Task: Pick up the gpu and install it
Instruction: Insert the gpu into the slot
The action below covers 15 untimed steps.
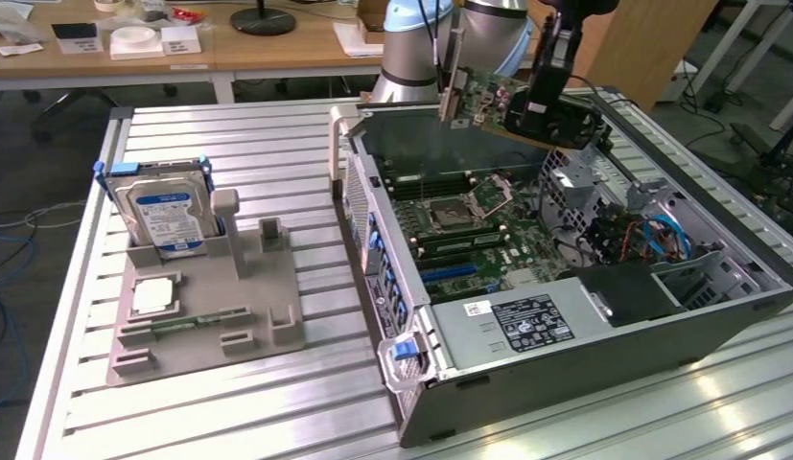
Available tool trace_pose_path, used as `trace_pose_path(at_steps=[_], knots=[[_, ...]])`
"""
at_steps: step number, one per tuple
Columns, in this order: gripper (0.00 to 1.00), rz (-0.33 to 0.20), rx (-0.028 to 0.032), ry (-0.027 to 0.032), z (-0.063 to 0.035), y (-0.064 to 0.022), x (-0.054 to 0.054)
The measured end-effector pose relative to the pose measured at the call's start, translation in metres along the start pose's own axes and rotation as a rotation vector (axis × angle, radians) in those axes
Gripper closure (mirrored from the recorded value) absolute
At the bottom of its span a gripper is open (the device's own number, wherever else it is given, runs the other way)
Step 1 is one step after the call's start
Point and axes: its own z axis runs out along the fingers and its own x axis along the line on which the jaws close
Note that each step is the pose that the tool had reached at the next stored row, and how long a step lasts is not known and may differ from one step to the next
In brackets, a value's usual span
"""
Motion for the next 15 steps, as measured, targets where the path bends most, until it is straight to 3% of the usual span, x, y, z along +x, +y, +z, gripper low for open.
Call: trace_pose_path(at_steps=[15], knots=[[0.72, -0.12, -0.0008, -0.0036, 0.0, 0.0, 0.0]])
